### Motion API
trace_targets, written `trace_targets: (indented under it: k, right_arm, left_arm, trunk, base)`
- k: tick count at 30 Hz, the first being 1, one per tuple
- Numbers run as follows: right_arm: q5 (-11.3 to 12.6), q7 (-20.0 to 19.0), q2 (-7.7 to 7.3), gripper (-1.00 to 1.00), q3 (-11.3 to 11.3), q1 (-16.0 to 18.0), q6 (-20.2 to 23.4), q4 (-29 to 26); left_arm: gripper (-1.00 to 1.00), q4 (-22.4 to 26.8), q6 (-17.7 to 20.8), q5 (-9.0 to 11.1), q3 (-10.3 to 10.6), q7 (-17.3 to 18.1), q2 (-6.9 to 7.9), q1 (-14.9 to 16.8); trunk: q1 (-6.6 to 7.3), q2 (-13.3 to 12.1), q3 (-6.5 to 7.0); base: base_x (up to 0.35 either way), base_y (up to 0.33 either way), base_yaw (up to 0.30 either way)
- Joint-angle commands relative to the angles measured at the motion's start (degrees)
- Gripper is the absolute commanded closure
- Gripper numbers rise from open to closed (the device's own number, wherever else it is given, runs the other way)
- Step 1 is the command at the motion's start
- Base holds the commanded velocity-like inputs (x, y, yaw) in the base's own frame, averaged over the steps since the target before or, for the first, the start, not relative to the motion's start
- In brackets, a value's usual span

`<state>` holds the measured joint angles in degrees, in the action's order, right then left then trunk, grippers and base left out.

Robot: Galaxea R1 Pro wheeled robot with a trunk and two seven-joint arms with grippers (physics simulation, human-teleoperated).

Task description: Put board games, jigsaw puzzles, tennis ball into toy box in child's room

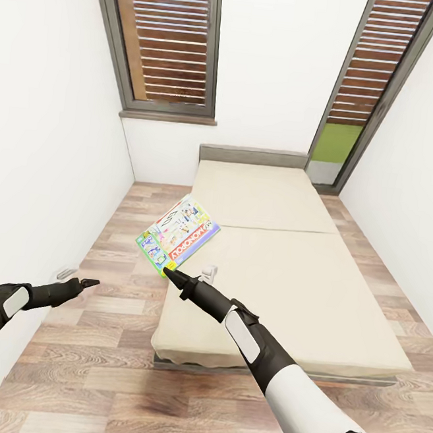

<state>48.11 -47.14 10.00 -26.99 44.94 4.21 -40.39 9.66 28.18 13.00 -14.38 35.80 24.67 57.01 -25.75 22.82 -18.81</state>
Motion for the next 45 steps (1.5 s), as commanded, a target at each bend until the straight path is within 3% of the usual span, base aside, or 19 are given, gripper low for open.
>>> trace_targets:
  k: [1,45]
  right_arm:
    - [0.6,-0.2,0.00,1.00,-0.1,0.1,0.4,0.0]
    - [0.5,-0.1,0.00,1.00,-0.1,0.1,0.4,0.3]
  left_arm:
    - [-1.00,0.0,0.5,0.5,0.0,0.0,0.01,0.0]
    - [-1.00,0.0,0.3,0.4,0.1,-0.1,-0.06,0.0]
  trunk:
    - [-0.04,0.1,0.00]
    - [-0.04,0.1,4.20]
  base:
    - [0.000,0.000,0.000]
    - [0.000,0.000,0.000]
